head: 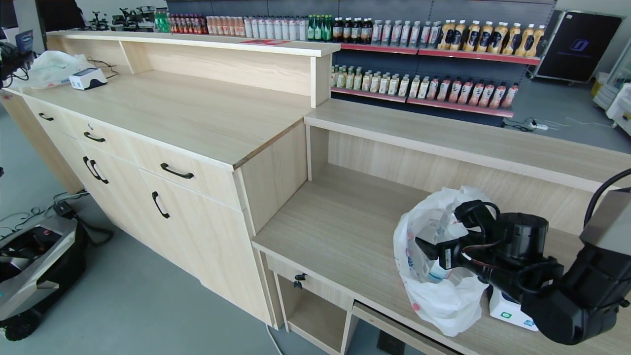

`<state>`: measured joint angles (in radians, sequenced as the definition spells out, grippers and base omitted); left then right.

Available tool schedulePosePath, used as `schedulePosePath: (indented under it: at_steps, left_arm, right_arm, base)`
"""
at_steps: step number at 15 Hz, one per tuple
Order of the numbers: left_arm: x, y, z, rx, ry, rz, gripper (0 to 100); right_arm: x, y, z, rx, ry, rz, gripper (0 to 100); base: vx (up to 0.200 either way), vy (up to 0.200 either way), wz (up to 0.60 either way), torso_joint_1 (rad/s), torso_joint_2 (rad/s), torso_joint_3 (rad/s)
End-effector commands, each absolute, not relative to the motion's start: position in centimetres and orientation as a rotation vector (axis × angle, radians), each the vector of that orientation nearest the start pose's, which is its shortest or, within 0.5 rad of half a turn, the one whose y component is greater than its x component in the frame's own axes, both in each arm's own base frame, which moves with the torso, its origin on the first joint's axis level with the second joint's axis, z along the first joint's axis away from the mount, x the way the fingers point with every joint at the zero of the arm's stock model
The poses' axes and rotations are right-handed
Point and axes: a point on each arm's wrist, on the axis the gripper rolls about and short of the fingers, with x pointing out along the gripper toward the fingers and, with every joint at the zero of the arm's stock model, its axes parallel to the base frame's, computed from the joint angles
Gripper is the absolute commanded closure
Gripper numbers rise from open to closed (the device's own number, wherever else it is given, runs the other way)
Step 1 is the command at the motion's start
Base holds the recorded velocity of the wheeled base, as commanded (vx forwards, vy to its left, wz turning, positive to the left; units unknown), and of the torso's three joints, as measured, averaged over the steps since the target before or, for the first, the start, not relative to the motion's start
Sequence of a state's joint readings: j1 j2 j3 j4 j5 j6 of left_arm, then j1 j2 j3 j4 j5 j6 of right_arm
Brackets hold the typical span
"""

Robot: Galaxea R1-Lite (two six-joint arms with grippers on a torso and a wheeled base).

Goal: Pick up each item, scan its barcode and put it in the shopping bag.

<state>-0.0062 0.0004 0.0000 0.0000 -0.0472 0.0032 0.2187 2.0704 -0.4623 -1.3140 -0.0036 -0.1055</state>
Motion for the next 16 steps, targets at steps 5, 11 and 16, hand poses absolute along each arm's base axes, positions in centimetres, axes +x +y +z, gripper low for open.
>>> schedulePosePath:
  at_steps: [5, 11, 16]
  left_arm:
    - [-2.3, -0.1, 7.6, 0.003, 0.001, -0.054, 0]
    - [-2.3, -0.1, 7.6, 0.003, 0.001, -0.054, 0]
    - [-2.3, -0.1, 7.6, 0.003, 0.001, -0.054, 0]
  right_arm:
    - [26.0, 5.9, 14.1, -0.233, 0.178, 0.253, 0]
    - [16.7, -1.3, 21.6, -0.449, 0.089, -0.035, 0]
    - [14.5, -8.5, 25.1, -0.359, 0.188, -0.469, 0]
  base:
    - [0.000, 0.000, 0.00, 0.000, 0.00, 0.000]
    - [0.000, 0.000, -0.20, 0.001, 0.00, 0.000]
    - [0.000, 0.000, -0.60, 0.000, 0.00, 0.001]
